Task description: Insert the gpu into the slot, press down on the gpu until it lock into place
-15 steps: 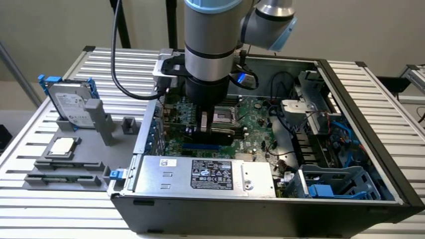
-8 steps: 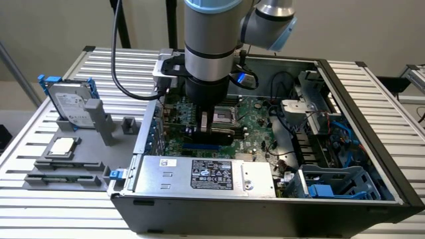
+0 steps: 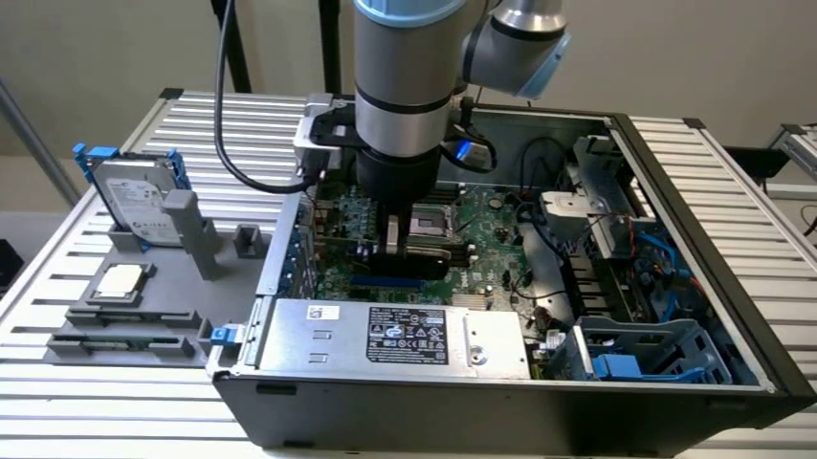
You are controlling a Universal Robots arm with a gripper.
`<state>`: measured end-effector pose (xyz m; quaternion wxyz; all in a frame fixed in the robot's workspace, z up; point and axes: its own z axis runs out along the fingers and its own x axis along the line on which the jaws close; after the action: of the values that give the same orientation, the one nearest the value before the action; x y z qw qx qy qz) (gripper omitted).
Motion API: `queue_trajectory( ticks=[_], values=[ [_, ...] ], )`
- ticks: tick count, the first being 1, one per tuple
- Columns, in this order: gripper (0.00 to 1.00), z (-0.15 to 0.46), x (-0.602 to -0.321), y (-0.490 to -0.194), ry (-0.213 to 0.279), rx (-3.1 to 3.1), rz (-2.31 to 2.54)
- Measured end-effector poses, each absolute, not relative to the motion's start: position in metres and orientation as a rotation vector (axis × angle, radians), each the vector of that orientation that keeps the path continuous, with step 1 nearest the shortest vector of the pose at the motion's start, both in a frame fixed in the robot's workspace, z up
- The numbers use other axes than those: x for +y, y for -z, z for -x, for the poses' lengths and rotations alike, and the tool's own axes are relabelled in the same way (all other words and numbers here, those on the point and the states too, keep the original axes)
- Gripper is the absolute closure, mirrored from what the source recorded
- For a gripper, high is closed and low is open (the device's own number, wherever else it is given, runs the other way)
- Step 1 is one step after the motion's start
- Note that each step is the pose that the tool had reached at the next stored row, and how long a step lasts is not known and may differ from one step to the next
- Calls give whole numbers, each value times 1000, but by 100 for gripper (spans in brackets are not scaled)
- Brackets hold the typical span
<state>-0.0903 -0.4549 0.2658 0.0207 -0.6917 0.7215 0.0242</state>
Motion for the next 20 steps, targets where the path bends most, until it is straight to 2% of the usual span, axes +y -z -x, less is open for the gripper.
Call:
queue_trajectory(
  ticks=[20],
  values=[
    [74, 90, -455, -261, -69, 2236, 2153]
  ],
)
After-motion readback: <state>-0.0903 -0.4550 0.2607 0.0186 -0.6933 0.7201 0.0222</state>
